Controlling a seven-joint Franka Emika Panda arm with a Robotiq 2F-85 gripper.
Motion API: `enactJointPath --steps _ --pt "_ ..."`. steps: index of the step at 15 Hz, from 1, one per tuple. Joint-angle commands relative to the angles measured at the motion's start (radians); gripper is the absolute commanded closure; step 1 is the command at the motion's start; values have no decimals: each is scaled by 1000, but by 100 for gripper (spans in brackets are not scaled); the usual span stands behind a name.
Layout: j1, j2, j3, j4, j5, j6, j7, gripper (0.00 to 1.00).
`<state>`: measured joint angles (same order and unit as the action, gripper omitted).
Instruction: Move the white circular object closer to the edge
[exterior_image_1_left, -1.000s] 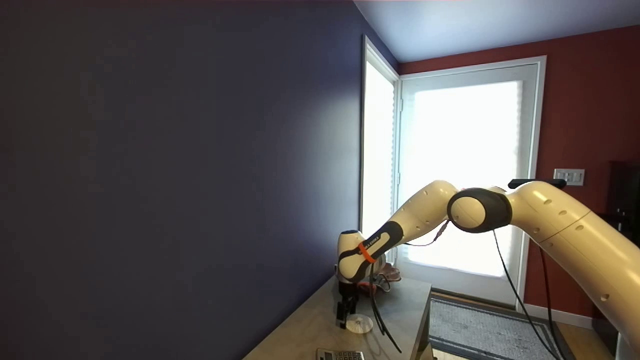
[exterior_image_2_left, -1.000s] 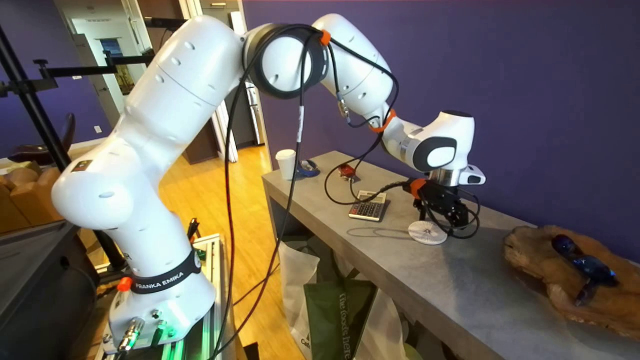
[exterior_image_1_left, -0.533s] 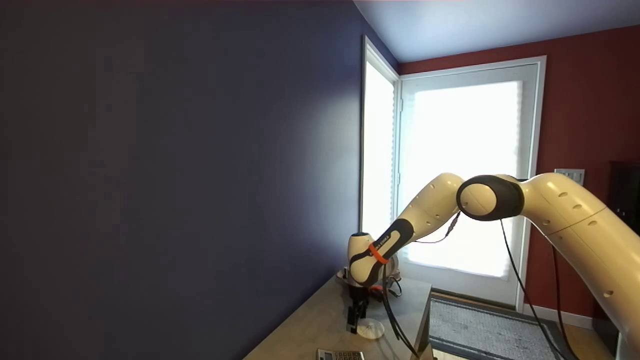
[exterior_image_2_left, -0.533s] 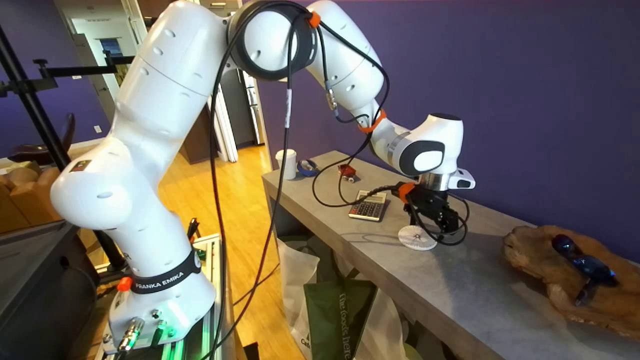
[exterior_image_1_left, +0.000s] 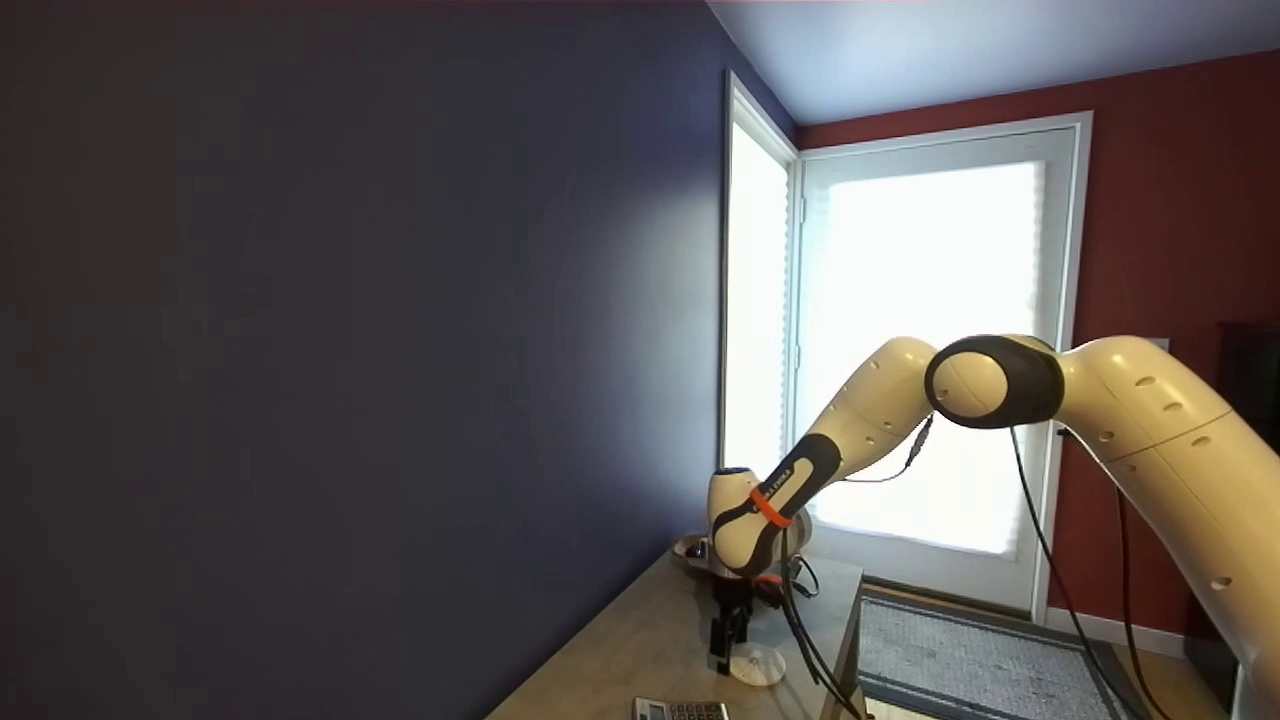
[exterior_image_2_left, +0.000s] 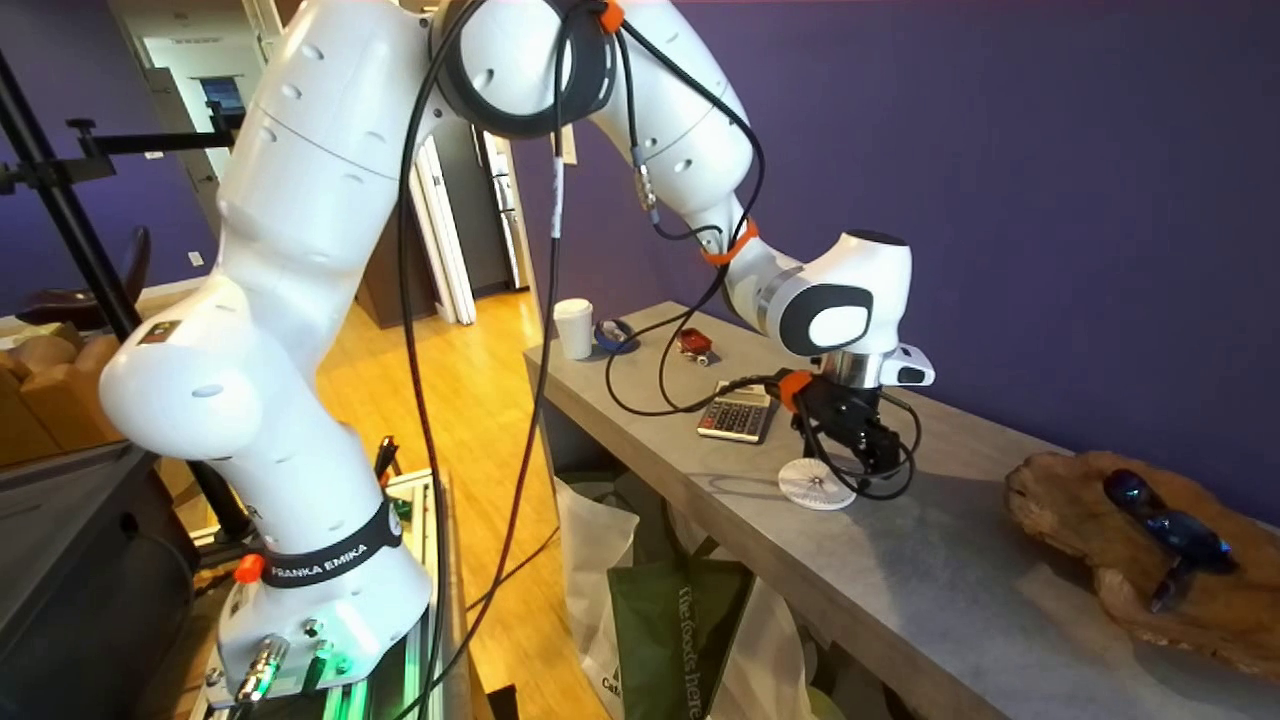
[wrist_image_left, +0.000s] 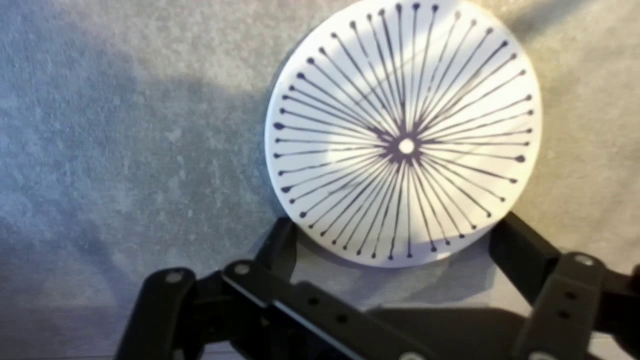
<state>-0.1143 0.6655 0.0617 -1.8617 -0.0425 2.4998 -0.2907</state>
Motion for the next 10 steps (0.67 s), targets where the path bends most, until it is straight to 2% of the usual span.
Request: enactJointPath --steps 1,5,10 --pt "-12 -33 5 -71 13 18 -17 0" --pt "-5 -30 14 -54 21 57 -6 0" --pt "-16 -38 45 -56 61 170 -2 0"
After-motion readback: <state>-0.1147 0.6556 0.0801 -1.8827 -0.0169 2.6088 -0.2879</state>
